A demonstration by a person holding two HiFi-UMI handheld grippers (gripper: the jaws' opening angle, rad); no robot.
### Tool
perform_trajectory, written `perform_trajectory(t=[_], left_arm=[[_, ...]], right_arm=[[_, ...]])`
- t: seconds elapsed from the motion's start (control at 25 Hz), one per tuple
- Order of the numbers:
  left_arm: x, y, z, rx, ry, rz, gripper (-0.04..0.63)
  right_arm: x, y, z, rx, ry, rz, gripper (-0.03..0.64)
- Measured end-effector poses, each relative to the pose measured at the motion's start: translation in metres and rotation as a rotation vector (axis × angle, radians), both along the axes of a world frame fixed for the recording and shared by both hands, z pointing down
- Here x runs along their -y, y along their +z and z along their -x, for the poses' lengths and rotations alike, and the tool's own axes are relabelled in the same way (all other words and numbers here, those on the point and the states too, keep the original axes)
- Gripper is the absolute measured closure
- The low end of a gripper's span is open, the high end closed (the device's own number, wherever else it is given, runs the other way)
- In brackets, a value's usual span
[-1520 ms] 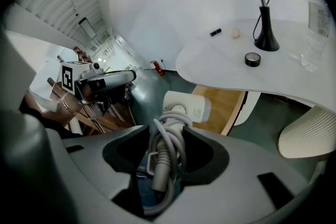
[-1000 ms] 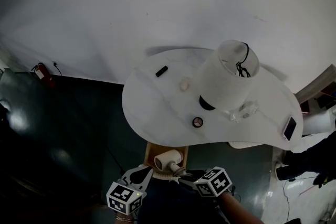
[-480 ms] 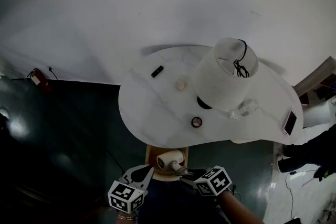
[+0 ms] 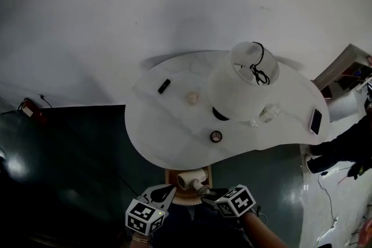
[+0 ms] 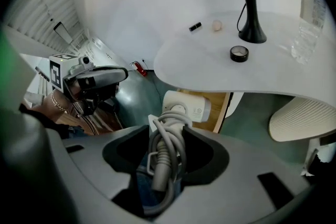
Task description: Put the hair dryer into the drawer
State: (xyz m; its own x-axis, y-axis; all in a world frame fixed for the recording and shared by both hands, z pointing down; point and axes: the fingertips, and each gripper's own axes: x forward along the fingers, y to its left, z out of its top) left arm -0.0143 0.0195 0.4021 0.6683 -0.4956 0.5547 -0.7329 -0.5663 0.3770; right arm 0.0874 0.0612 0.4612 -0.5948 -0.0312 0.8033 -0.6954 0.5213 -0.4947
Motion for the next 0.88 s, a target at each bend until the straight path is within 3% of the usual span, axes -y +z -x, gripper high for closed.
perform_trajectory(t=[0.4,0.88], left_arm=[[0.008,0.014,0.020,-0.002,0.121,0.022,0.575],[-0.007,0.051,0.040,0.006,0.197,0.047,0.577]], right_arm=[[-0.002,0.011,0.021,-0.052,0.096,0.010,0.400],[-0.013,0.042,0.040,-0.107,0.155,0.018,0.402]])
